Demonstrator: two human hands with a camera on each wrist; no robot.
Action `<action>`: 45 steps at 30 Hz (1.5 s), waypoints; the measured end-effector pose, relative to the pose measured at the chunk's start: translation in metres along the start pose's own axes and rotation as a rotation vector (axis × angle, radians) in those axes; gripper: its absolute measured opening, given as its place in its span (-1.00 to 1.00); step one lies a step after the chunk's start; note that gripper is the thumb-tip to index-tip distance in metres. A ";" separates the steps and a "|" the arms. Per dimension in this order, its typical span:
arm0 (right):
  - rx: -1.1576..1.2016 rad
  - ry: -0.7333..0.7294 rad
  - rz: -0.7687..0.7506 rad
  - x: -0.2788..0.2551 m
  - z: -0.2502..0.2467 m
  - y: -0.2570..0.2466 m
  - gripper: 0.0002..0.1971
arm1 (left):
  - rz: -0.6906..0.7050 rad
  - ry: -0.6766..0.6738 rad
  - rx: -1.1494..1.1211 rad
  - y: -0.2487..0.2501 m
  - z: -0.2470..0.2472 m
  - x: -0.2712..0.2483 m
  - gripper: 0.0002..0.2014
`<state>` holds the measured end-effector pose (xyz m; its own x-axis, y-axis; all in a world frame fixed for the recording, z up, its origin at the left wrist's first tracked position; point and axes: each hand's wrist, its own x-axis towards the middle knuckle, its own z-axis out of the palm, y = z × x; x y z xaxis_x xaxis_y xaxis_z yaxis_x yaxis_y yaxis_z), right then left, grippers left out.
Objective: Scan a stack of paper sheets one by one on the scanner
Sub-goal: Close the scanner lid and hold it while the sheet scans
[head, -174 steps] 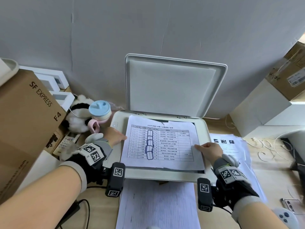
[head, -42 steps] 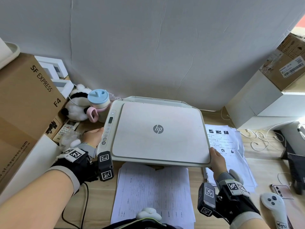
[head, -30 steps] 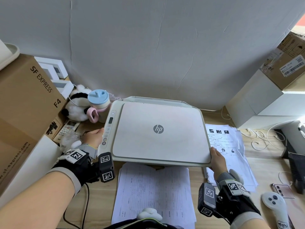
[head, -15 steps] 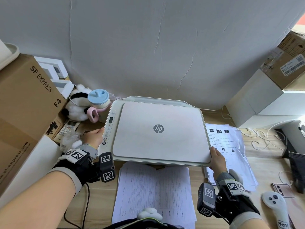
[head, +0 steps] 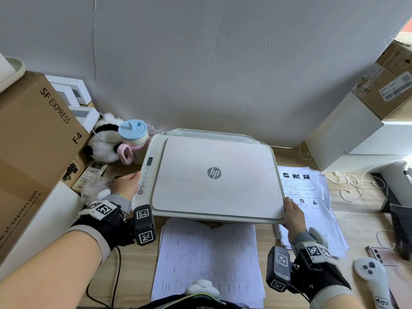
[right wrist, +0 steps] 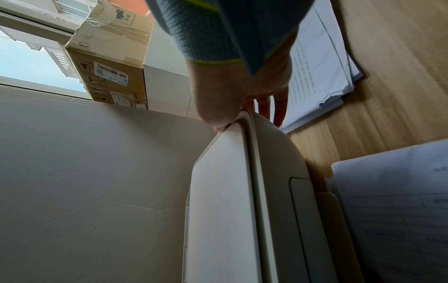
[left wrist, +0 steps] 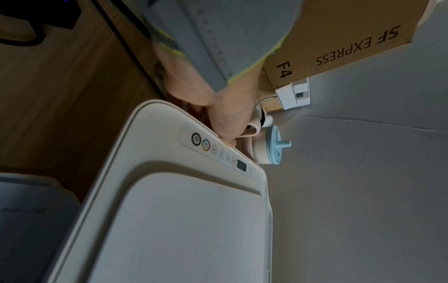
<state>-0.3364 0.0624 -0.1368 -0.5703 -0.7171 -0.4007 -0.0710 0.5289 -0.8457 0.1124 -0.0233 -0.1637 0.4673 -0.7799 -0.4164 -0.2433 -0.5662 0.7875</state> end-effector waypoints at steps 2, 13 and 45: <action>0.008 -0.002 -0.002 0.000 0.000 0.000 -0.70 | -0.001 0.001 0.003 0.000 -0.001 -0.001 -0.63; 0.015 -0.007 0.003 -0.001 0.000 0.000 -0.76 | 0.010 0.014 -0.002 0.005 0.000 -0.009 -0.64; 0.292 -0.073 0.193 -0.022 -0.016 -0.014 -0.43 | -0.113 -0.319 -0.434 0.153 -0.016 -0.080 -0.80</action>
<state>-0.3360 0.0783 -0.1105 -0.4894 -0.6526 -0.5784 0.2759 0.5133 -0.8126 0.0513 -0.0437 -0.0028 0.1733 -0.8013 -0.5726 0.1980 -0.5412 0.8172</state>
